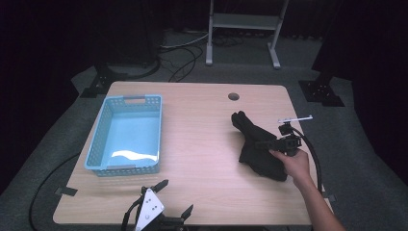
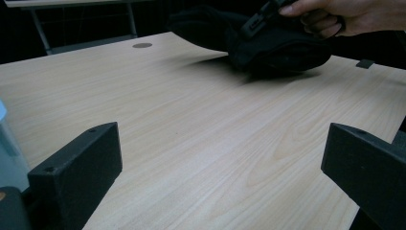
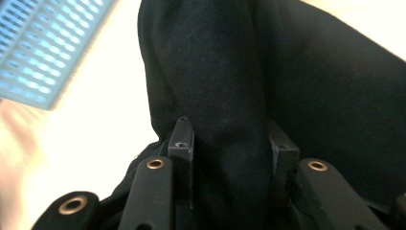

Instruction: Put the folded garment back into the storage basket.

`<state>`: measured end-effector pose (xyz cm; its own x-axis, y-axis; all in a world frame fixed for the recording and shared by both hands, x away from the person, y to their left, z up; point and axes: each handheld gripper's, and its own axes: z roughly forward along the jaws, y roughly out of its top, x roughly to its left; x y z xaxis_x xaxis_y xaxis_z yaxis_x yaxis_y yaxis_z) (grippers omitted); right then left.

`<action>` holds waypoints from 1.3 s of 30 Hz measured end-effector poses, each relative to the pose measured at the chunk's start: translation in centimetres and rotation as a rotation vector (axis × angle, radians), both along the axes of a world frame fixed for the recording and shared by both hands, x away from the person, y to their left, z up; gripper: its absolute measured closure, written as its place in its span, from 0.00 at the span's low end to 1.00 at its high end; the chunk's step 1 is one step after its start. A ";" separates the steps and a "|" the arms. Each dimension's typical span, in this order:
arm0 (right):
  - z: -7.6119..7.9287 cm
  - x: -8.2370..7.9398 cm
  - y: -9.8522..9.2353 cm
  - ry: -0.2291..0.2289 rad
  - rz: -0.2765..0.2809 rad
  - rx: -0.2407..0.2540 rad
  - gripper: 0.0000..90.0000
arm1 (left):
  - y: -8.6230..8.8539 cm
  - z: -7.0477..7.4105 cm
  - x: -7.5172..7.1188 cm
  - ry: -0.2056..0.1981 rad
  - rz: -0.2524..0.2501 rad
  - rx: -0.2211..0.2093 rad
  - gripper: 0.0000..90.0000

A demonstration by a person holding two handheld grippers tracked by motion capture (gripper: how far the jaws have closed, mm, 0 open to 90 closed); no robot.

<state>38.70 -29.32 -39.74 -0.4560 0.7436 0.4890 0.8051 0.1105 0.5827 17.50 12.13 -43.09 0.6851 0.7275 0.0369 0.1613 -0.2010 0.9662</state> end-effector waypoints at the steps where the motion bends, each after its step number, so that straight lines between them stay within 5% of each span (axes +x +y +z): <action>1: 0.2 -0.1 0.0 -0.004 0.003 0.020 0.71 | 0.0 0.0 0.0 0.000 0.000 0.000 0.00; 8: 1.7 -1.0 0.0 -0.033 0.001 0.115 0.71 | 0.0 0.1 -0.1 -0.002 -0.001 -0.005 0.00; 39: 4.9 -2.8 2.0 -0.083 -0.050 0.198 0.71 | -0.1 0.4 -0.5 -0.012 -0.008 -0.027 0.00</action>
<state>35.94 -27.35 -34.86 -0.4659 0.6594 0.5901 0.7551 -0.0513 0.6536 16.99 12.04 -42.71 0.6906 0.7228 0.0255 0.1480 -0.1757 0.9733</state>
